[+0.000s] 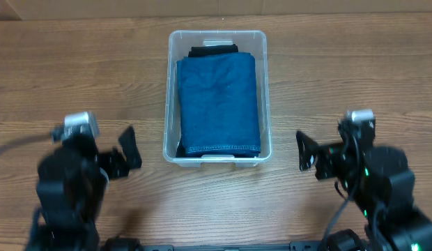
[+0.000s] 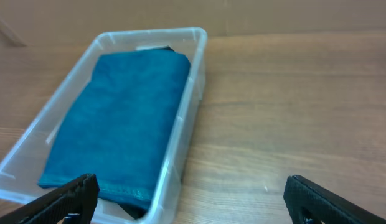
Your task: Pack container
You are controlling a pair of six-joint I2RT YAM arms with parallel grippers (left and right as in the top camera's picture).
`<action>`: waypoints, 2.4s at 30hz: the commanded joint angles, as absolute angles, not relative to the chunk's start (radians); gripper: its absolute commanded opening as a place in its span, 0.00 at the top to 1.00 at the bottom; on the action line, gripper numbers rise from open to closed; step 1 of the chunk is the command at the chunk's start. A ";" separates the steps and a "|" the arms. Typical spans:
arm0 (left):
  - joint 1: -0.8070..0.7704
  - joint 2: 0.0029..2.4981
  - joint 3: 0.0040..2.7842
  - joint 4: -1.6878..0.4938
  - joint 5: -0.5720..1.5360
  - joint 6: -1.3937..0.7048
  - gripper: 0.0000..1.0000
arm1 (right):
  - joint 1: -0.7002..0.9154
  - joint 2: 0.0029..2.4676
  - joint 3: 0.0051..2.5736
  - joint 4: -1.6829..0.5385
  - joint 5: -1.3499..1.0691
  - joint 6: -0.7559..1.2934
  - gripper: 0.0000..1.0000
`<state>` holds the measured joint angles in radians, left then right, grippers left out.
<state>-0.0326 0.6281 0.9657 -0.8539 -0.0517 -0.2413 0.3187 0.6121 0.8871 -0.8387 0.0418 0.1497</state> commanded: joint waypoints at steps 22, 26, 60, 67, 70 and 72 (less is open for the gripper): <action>-0.033 0.399 0.833 -1.189 -0.108 -0.277 0.00 | 0.141 0.167 0.765 -1.016 0.039 0.033 0.00; -0.033 0.399 0.833 -1.189 -0.108 -0.277 0.00 | 0.123 0.030 0.575 -0.771 0.028 -0.031 0.00; -0.033 0.399 0.833 -1.189 -0.108 -0.277 0.00 | 0.098 0.009 0.034 -0.137 0.021 -0.031 0.00; -0.032 0.298 0.749 -1.097 -0.097 -0.216 0.00 | 0.098 0.009 0.034 -0.137 0.021 -0.031 0.00; -0.032 0.168 0.524 -0.844 -0.030 -0.132 0.00 | 0.098 0.009 0.034 -0.137 0.021 -0.031 0.00; -0.032 0.097 0.377 -0.632 -0.006 -0.131 0.00 | 0.098 0.009 0.034 -0.137 0.021 -0.031 0.00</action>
